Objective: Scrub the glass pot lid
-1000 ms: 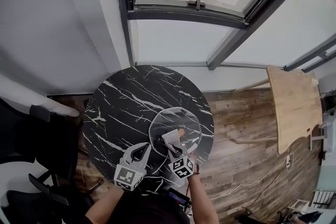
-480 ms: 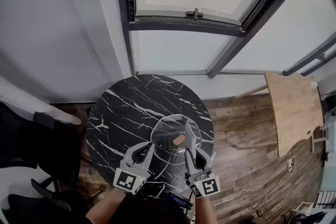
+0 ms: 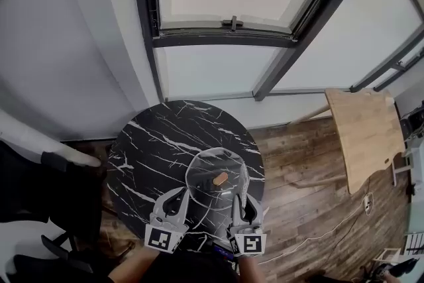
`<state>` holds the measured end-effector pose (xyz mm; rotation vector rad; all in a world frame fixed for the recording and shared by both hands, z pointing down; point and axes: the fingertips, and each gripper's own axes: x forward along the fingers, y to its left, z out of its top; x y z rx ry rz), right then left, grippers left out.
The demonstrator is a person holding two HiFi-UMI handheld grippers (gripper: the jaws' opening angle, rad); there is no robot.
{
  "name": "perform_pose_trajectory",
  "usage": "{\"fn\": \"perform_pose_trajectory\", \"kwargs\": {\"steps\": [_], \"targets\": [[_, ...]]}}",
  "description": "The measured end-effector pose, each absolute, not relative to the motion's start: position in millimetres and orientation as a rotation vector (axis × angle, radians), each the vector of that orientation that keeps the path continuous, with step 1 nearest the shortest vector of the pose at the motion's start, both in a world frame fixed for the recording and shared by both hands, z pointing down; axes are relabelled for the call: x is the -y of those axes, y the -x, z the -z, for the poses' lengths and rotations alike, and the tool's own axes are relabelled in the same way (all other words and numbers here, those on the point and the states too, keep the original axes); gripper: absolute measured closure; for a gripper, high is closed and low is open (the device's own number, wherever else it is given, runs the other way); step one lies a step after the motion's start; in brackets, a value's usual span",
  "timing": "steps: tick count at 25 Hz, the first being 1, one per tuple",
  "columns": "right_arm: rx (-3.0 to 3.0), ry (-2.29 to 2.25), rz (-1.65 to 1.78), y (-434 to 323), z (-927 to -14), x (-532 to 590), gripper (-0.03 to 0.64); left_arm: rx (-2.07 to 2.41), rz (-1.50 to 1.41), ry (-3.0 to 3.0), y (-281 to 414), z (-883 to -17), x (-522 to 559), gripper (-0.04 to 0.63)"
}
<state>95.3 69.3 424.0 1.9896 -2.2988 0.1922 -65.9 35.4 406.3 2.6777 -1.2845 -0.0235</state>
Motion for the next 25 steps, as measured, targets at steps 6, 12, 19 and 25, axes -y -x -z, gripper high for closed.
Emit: {"fn": "perform_pose_trajectory", "kwargs": {"steps": [6, 12, 19, 25], "targets": [[2.297, -2.013, -0.176, -98.2, -415.0, -75.7, 0.544, 1.207, 0.017, -2.706, 52.8, -399.2, -53.0, 0.594], [2.305, -2.031, -0.157, -96.1, -400.2, -82.3, 0.545, 1.230, 0.037, -2.695, 56.0, -388.7, -54.9, 0.594], [2.316, -2.023, -0.187, -86.0, -389.6, -95.1, 0.545, 1.252, 0.083, -2.697, 64.3, -369.2, -49.5, 0.594], [2.313, -2.031, -0.195, -82.5, -387.8, -101.2, 0.545, 1.259, 0.093, -2.705, 70.9, -362.2, -46.7, 0.594]]}}
